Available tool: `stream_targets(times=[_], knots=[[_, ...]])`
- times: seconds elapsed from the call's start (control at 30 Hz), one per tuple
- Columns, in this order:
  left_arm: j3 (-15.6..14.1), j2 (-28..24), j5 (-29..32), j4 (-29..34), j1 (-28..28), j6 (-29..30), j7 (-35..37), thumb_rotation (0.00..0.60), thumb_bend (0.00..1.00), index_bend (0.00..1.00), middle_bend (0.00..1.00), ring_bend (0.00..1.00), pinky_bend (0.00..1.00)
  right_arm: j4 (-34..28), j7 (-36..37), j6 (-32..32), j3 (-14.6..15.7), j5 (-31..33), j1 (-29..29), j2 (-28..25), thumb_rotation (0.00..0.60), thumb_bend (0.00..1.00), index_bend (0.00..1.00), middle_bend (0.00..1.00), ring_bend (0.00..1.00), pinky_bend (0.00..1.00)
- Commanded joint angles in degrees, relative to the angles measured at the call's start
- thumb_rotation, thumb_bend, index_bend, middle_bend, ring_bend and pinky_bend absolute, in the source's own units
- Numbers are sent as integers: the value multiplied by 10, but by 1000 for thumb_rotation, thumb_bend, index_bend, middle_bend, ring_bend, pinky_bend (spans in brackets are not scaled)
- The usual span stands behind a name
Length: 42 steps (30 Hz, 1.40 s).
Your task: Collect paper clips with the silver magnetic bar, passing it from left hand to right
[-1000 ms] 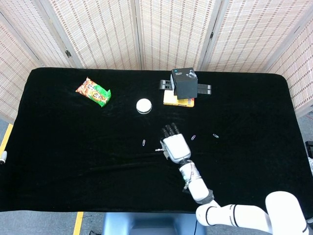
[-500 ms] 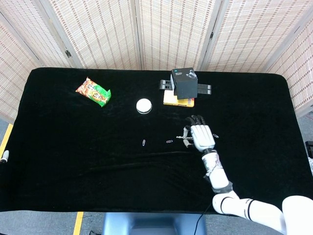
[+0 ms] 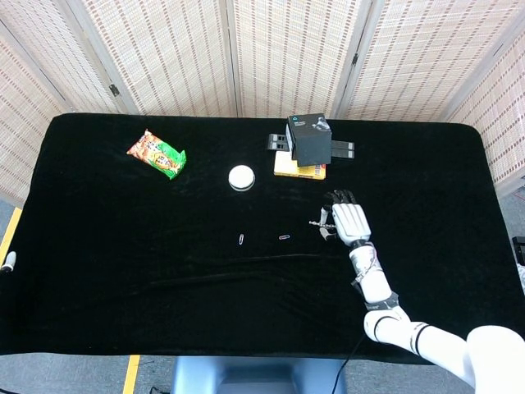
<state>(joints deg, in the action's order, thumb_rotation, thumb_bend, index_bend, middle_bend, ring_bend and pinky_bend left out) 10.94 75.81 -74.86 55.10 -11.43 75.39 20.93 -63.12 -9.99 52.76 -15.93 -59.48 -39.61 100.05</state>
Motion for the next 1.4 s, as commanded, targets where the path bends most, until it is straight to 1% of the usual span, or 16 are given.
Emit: stream_targets(times=[0.03,0.2,0.4,0.63,0.9,1.07,1.23,1.3,1.4], knots=[[0,0,0,0,1,1,2,600,406,62,320,252,159,12,6,-2,4,-5,-1,8,600,529,833,202,82,0],[0,-2,-1,1,1,2,4,600,406,62,320,252,159,31,27,-4,6,-17,-2,20,600,529,833,202,83,0],[1,-3,0,2,3,4,6,600,406,63,320,252,159,72,67,-13,3,-36,-12,43,600,529,833,202,82,0],[2,-4,0,1,3,1,10,600,407,65,320,252,159,116,89,-30,5,-47,-24,69,600,529,833,202,81,0],[3,-6,2,1,5,2,15,600,407,65,320,253,159,140,121,-25,3,-65,-27,83,600,529,833,202,81,0],[4,-6,2,0,5,4,14,600,408,66,320,253,159,115,119,5,6,-80,-11,60,600,529,833,202,82,0],[2,-3,1,3,4,3,1,600,408,66,320,253,159,71,94,34,7,-81,13,10,600,529,833,202,83,0],[2,-3,-1,8,3,5,-6,600,408,66,320,254,159,67,87,37,10,-79,24,-9,600,529,833,202,87,0],[0,0,-4,12,1,9,-19,600,408,66,320,254,159,72,106,23,11,-70,35,-28,600,529,833,202,90,0]])
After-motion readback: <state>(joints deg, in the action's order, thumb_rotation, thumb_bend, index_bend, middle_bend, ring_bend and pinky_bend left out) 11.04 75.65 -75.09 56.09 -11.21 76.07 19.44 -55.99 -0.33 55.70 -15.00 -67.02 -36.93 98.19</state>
